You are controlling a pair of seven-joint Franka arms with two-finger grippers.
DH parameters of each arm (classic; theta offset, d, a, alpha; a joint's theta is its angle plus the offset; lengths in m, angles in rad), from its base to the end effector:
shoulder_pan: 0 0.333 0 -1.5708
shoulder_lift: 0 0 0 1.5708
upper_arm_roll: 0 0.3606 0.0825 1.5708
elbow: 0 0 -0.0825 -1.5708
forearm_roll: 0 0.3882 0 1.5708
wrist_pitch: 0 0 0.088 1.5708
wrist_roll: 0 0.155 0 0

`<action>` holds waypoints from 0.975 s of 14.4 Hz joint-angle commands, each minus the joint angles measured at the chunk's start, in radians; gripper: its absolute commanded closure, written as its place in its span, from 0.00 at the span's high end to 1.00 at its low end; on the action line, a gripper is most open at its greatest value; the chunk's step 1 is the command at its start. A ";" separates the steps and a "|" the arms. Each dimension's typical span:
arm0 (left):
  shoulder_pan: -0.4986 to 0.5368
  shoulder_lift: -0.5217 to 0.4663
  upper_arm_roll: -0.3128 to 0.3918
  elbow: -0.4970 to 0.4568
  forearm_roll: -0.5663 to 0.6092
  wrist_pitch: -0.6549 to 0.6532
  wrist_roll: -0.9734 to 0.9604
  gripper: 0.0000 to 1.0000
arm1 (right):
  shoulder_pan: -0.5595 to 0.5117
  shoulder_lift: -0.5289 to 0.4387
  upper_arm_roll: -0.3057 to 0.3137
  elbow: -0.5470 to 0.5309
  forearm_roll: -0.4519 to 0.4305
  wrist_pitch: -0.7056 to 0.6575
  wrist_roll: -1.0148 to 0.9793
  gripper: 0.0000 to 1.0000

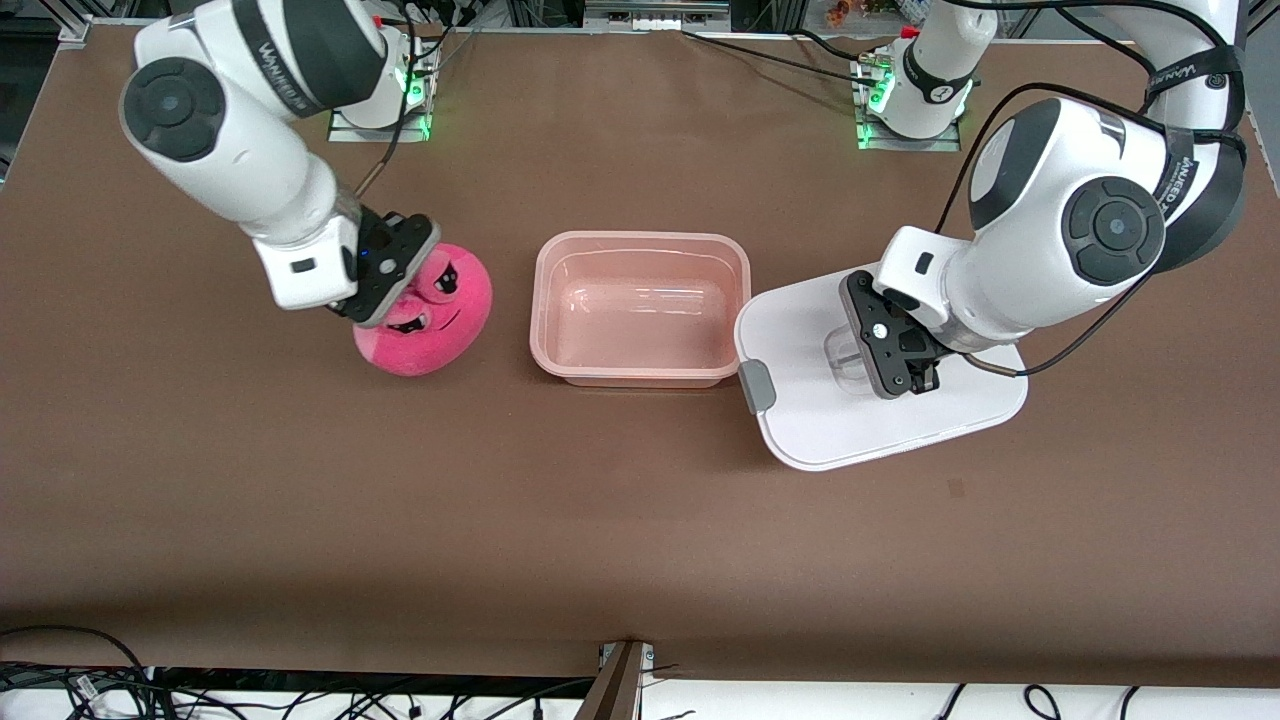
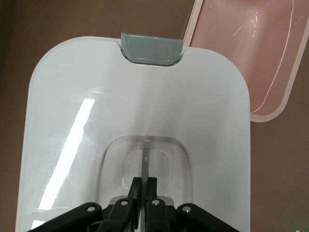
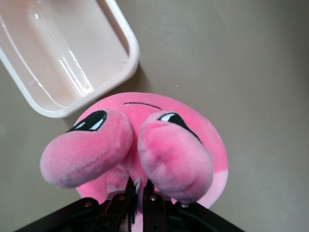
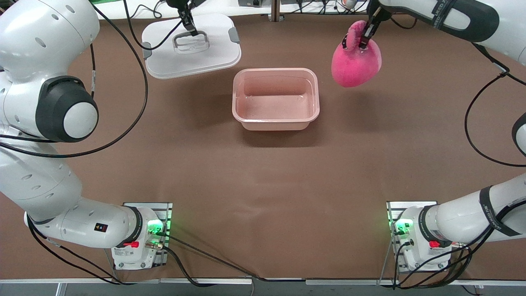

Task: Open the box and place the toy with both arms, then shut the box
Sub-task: 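Carry the pink toy into the pink tub with the right gripper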

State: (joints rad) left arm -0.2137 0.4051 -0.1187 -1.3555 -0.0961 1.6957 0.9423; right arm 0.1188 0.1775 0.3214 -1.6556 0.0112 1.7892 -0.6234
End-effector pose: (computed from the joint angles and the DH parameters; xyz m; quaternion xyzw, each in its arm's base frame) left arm 0.6543 -0.2260 0.4822 0.8080 -0.5840 -0.0083 0.0769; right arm 0.5662 0.2548 0.4990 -0.8629 -0.5040 0.0143 0.0348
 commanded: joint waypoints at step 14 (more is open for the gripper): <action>0.005 0.008 -0.007 0.027 0.019 -0.014 0.016 0.00 | 0.367 0.243 0.015 0.161 -0.286 0.015 0.310 0.00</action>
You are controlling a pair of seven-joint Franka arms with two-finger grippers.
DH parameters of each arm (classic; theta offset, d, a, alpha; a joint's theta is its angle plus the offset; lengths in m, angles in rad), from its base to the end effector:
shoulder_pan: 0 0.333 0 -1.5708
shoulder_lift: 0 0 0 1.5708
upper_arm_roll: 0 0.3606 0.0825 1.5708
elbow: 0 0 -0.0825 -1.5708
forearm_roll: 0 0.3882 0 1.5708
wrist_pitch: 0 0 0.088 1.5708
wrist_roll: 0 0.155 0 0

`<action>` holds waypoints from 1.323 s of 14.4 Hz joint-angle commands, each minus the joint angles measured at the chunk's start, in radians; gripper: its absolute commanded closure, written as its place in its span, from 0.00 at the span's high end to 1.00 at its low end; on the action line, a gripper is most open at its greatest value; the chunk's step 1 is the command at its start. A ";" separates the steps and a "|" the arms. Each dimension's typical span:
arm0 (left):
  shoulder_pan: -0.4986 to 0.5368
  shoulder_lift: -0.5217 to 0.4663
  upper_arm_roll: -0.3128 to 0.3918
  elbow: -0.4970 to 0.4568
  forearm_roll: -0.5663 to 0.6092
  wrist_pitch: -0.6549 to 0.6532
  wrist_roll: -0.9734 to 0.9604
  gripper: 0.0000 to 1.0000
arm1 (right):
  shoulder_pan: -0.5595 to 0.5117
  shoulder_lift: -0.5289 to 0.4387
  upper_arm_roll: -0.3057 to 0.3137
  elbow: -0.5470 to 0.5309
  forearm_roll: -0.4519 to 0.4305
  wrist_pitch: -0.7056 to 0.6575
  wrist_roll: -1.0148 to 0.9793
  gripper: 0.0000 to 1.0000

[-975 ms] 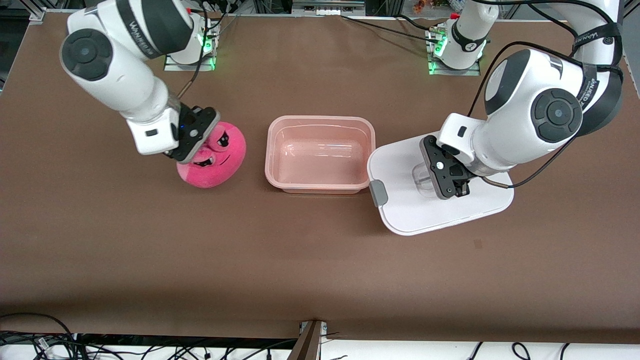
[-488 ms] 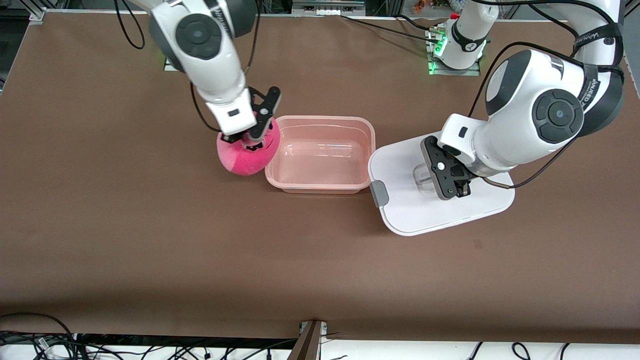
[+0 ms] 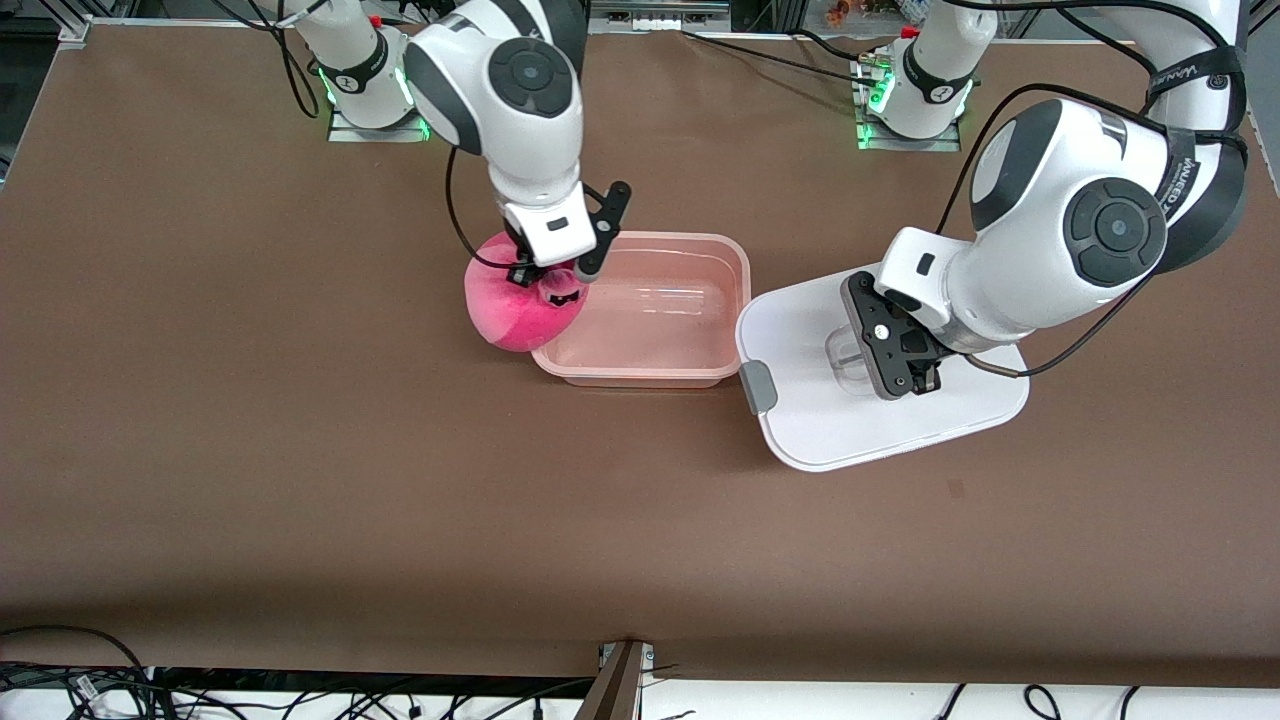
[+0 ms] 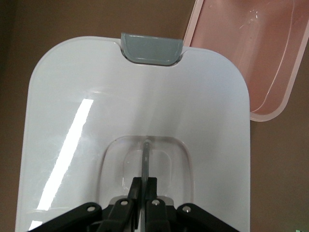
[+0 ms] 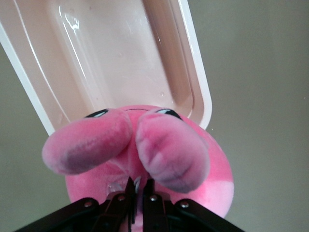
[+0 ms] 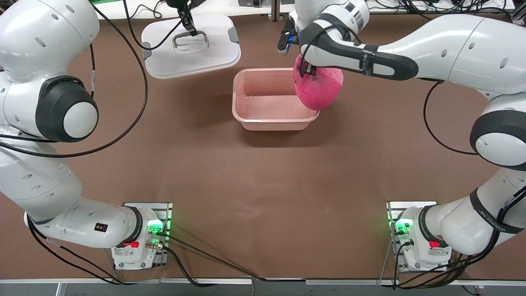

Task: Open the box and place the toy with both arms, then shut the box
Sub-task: 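Carry the pink toy into the pink tub with the right gripper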

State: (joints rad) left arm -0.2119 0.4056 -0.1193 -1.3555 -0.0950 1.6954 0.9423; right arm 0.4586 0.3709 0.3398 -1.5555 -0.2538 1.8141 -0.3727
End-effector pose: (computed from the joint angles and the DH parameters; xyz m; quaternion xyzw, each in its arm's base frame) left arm 0.6547 -0.2250 0.4818 0.8084 -0.5836 -0.0087 0.0767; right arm 0.5089 0.4379 0.4297 0.8152 0.5743 -0.0306 0.0686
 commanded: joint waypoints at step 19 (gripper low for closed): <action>-0.047 0.016 -0.147 0.026 -0.006 -0.011 0.032 0.00 | 0.049 -0.036 -0.416 0.150 0.214 -0.056 0.591 1.00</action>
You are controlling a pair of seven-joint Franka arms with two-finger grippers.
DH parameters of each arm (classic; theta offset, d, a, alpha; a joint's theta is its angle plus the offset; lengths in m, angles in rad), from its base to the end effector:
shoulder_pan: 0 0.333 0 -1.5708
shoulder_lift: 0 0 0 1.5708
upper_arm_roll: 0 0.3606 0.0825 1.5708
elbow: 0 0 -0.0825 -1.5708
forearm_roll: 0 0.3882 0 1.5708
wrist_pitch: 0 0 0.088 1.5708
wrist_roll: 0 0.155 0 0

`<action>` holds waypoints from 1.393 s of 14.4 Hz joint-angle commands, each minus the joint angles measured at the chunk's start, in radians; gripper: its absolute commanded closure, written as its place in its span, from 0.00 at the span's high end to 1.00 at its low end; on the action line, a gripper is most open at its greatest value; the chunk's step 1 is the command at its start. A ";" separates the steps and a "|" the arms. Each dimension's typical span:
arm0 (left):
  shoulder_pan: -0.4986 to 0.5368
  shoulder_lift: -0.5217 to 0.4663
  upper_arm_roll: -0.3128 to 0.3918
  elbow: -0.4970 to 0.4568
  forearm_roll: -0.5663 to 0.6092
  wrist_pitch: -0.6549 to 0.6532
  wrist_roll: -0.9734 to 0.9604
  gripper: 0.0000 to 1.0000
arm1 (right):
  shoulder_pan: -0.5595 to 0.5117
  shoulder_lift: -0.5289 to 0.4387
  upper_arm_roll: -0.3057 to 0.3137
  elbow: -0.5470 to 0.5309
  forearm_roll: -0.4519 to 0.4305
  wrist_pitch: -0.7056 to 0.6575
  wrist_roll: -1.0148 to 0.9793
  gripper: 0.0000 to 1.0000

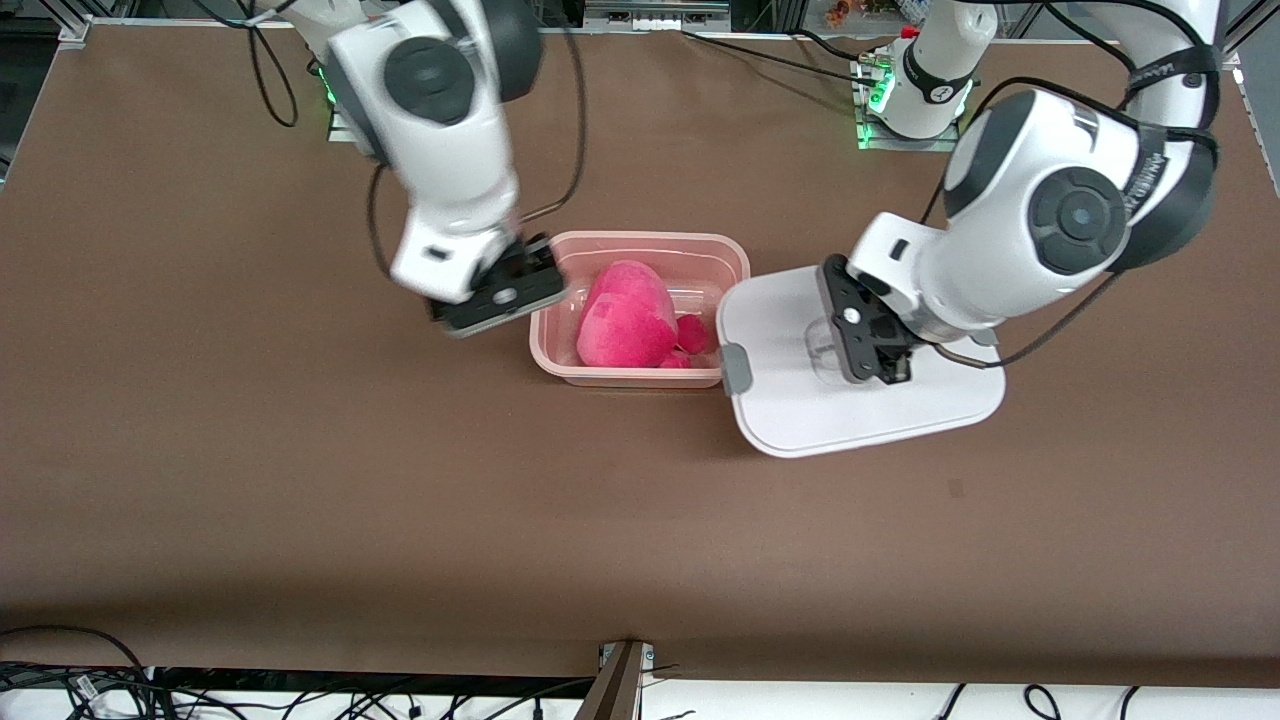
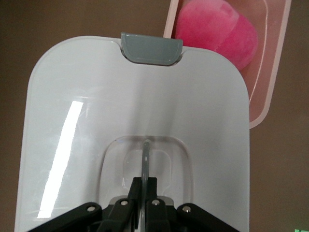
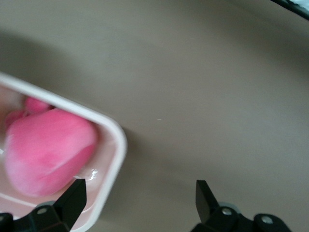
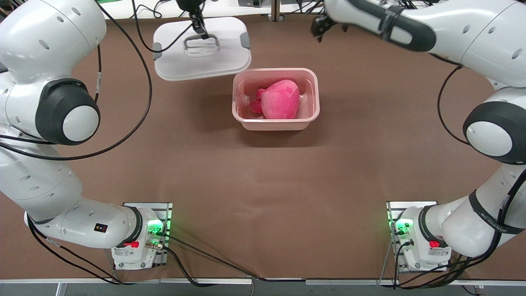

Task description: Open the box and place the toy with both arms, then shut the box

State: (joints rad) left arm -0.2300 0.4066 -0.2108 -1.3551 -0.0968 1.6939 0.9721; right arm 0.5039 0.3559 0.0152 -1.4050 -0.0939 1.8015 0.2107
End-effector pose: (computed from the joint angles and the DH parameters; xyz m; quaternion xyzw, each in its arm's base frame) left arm 0.6297 -0.2856 0.4852 0.7666 -0.6352 -0.0049 0.0939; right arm 0.6095 0.3323 0.4991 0.9855 0.1626 0.0344 0.0332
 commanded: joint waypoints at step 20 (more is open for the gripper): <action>-0.313 0.227 -0.087 0.011 0.077 0.293 -0.306 0.00 | -0.389 -0.214 -0.212 -0.060 0.138 -0.220 -0.100 1.00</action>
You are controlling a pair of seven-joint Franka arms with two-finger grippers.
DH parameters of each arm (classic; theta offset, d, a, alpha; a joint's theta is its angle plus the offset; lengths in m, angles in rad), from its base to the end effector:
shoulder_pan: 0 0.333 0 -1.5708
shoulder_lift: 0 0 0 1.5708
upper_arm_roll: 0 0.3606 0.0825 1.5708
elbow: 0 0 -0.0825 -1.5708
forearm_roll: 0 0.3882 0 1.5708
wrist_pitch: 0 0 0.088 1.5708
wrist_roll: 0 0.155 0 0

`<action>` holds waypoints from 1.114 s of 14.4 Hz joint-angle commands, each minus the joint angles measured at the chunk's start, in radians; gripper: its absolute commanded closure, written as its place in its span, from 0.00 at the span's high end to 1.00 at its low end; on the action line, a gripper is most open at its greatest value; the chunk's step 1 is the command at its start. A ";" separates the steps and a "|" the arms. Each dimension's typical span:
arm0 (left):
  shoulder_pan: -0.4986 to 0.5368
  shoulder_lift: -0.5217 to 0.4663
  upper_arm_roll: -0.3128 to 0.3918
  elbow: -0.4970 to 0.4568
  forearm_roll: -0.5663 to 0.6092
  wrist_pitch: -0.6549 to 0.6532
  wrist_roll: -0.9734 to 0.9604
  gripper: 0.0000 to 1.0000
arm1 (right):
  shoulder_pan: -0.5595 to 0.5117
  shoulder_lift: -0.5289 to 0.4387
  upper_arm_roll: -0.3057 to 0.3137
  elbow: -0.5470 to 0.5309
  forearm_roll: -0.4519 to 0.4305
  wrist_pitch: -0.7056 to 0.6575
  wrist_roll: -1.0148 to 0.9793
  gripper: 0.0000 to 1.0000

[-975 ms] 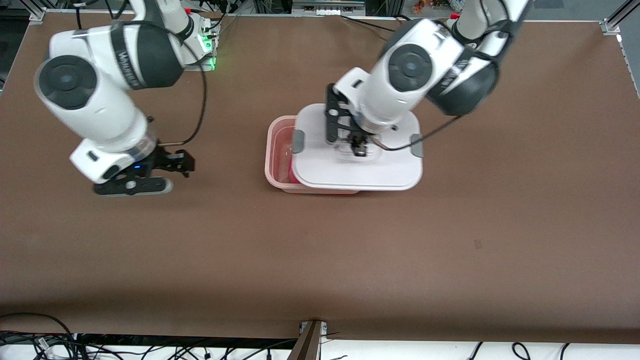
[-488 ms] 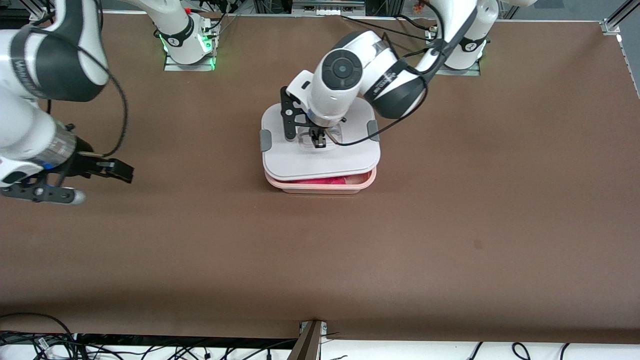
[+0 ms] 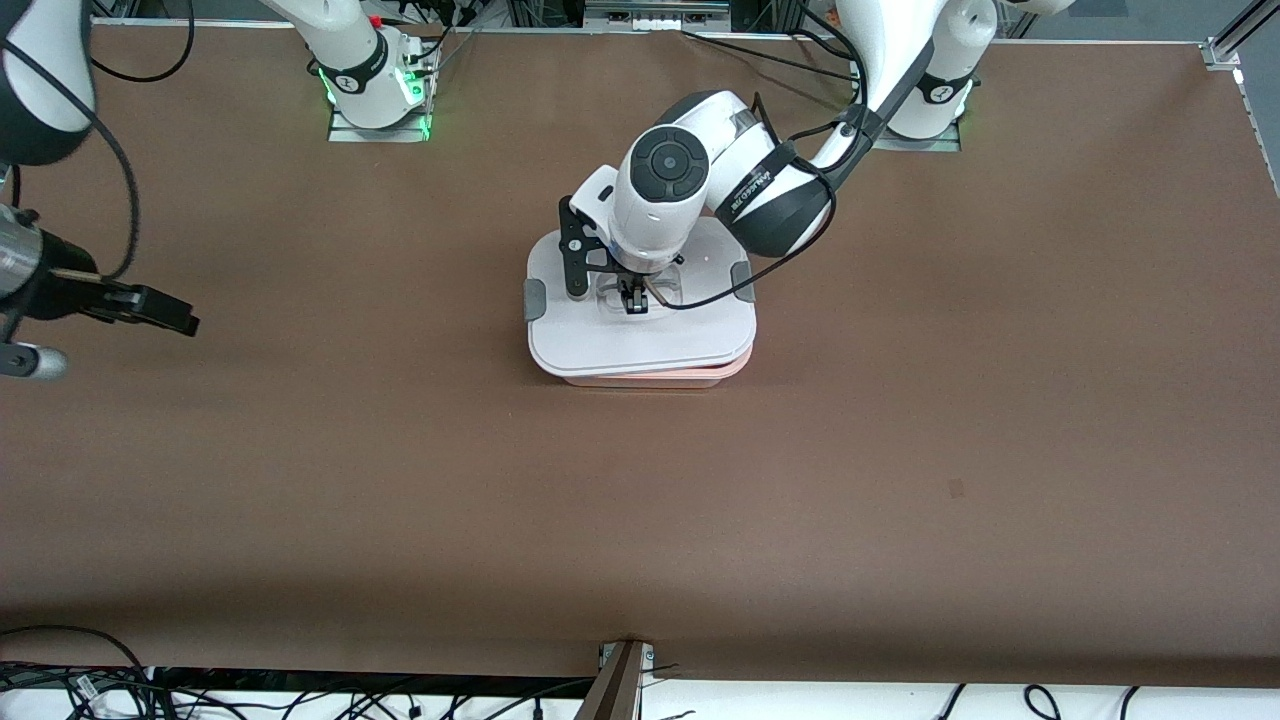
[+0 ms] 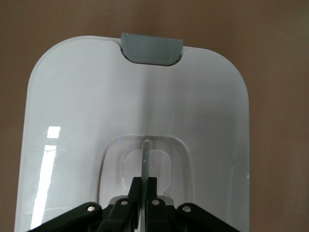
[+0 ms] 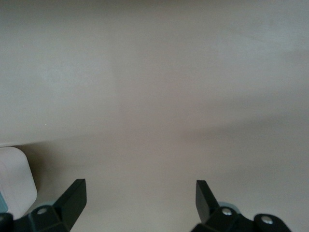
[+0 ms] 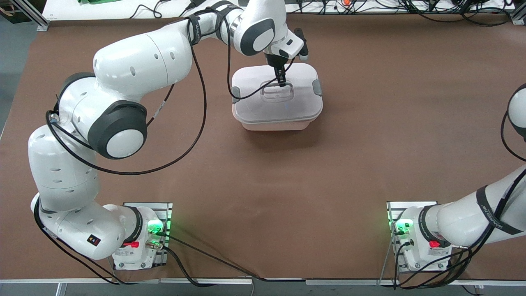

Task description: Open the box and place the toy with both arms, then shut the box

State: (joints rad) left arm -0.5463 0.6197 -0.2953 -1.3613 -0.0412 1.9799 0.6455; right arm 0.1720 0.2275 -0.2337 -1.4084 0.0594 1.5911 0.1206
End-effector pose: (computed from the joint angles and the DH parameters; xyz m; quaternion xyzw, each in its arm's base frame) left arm 0.5306 -0.5342 0.3605 0.7553 -0.6471 0.0017 0.1041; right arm 0.6342 -0.0141 0.5673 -0.9958 0.0898 0.0195 0.0029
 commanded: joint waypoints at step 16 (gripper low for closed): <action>0.016 0.029 -0.002 -0.002 0.017 -0.006 0.154 0.00 | -0.100 -0.200 0.100 -0.149 -0.062 -0.157 -0.084 1.00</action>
State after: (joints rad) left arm -0.5377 0.6448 -0.2918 -1.3589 -0.0407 1.9945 0.7797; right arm 0.0975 0.0569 -0.1543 -1.5173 0.0047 1.4525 0.0488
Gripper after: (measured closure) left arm 0.934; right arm 0.000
